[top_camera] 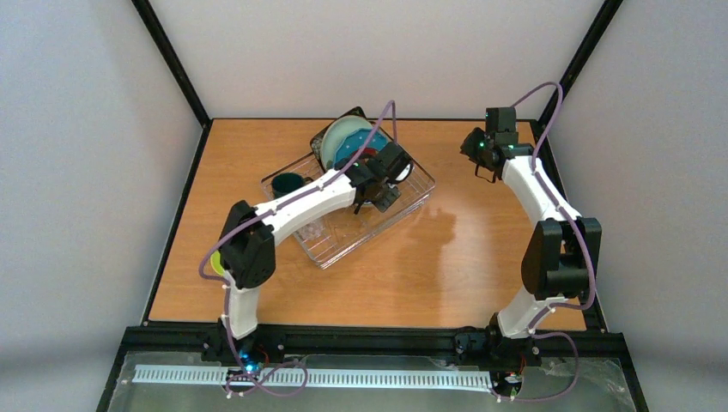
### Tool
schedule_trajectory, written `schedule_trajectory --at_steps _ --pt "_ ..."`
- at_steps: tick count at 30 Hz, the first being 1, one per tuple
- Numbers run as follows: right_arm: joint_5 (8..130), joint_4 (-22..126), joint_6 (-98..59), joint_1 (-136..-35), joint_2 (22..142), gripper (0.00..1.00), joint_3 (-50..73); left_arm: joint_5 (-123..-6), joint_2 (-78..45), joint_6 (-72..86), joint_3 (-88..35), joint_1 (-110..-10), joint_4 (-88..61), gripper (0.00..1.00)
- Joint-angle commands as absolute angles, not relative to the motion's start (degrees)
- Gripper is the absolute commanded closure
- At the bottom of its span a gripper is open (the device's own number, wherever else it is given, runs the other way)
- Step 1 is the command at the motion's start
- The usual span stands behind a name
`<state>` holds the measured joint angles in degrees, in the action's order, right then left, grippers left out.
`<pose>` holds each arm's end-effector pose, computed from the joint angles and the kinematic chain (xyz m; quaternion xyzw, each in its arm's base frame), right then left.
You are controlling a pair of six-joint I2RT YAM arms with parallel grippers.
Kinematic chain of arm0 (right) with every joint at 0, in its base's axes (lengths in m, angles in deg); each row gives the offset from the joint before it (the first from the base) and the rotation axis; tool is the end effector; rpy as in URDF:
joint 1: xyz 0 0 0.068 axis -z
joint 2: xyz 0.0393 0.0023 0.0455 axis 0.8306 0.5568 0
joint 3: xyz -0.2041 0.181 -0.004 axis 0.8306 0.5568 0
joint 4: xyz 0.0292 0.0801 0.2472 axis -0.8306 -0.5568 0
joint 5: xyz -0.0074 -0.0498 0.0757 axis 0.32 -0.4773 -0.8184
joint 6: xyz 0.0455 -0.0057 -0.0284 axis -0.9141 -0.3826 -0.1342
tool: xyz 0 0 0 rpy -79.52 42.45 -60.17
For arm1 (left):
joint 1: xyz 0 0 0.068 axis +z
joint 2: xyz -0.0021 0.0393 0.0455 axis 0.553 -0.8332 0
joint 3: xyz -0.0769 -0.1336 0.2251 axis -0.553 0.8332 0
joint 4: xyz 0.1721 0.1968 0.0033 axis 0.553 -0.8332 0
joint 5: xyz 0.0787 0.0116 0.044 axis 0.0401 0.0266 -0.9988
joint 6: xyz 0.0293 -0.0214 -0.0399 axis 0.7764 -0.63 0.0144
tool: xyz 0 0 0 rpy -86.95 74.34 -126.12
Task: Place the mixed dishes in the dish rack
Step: Place the bowl on the dish rack.
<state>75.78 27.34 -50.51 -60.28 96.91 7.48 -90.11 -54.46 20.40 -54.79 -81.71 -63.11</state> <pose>0.3802 0.0280 0.2901 0.2620 0.8751 0.1507 0.3780 0.2944 -0.3124 0.2678 0.3699 0.8811 0.0354 0.2927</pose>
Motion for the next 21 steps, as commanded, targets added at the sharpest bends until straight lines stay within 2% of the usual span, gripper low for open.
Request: schedule_trajectory --at_steps 1,12,21 --pt "78.0 24.0 -46.9 -61.4 95.0 0.37 3.7 -92.6 -46.2 15.3 -57.1 -82.7 -64.8 0.38" --pt "77.9 16.8 -39.2 -74.9 101.1 0.37 -13.1 -106.9 -29.2 -0.5 -50.0 -82.7 -70.3 0.38" --pt "80.0 11.8 -36.6 -89.1 106.7 0.37 -24.2 -113.7 -19.6 -22.9 -46.1 -82.7 -84.6 0.36"
